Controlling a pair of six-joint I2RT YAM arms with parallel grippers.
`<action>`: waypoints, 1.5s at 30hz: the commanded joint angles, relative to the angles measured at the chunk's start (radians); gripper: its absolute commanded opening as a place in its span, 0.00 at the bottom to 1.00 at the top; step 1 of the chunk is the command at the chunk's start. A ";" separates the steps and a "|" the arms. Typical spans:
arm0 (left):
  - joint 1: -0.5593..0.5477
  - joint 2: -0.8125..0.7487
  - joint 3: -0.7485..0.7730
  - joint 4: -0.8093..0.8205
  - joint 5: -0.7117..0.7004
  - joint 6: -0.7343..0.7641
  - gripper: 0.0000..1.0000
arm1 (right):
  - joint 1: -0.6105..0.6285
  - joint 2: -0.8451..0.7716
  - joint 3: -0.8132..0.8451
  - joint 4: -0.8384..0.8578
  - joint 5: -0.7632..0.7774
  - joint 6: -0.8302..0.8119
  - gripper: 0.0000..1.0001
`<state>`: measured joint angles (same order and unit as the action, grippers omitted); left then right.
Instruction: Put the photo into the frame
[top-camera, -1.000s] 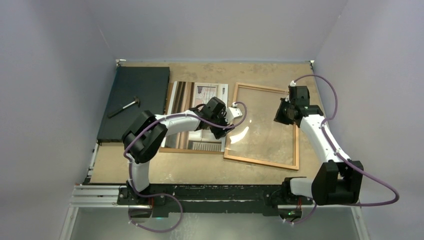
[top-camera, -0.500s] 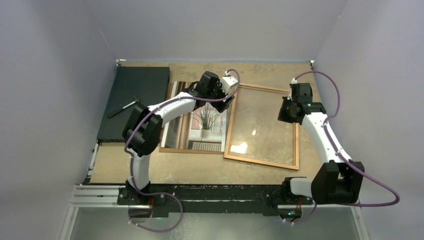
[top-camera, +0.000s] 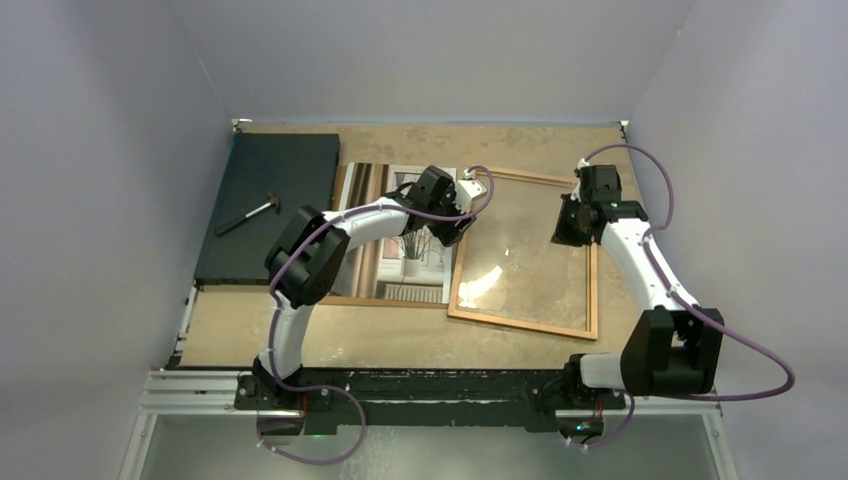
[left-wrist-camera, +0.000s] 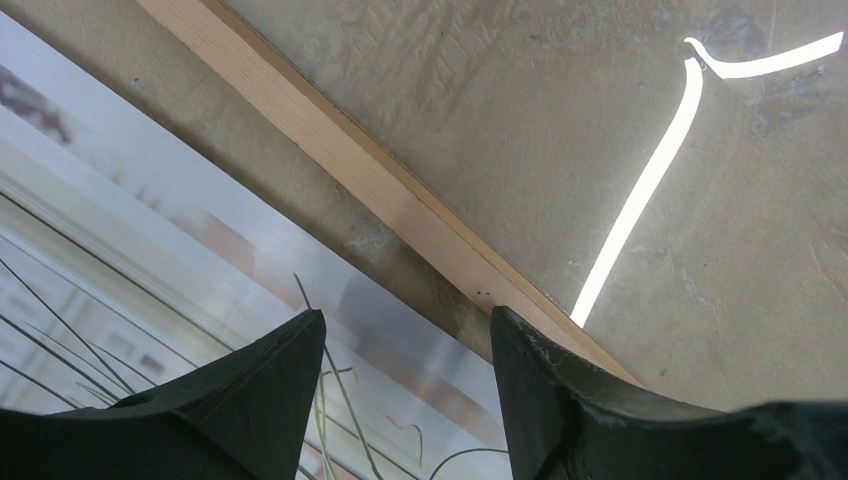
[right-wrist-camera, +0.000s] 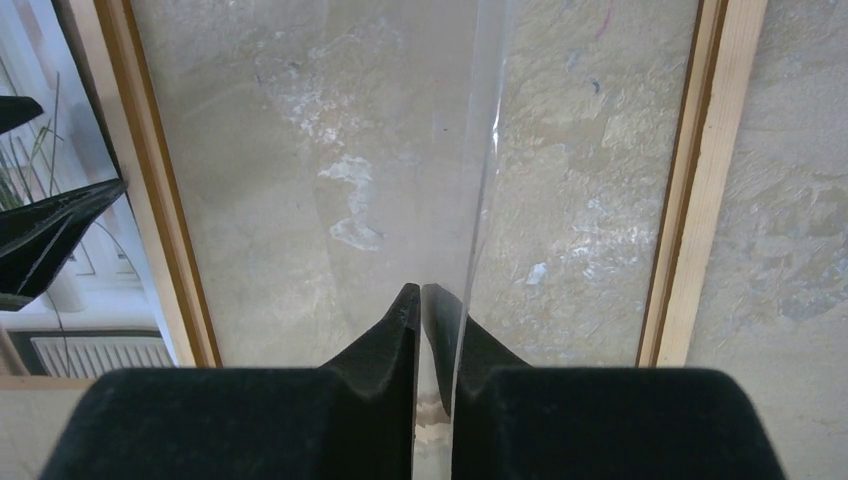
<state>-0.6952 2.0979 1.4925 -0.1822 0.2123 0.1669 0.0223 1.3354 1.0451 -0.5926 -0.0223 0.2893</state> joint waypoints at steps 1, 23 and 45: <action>0.006 -0.007 -0.026 0.037 0.006 -0.007 0.59 | -0.017 0.002 0.006 0.028 -0.075 0.007 0.12; 0.009 -0.038 -0.051 0.048 -0.029 0.003 0.50 | -0.136 -0.119 -0.090 0.151 -0.270 0.121 0.14; 0.018 -0.071 -0.078 0.056 -0.051 0.007 0.39 | -0.177 -0.217 -0.108 0.303 -0.601 0.282 0.07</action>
<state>-0.6872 2.0888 1.4258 -0.1505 0.1726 0.1680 -0.1528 1.1103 0.8913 -0.3355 -0.5064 0.5236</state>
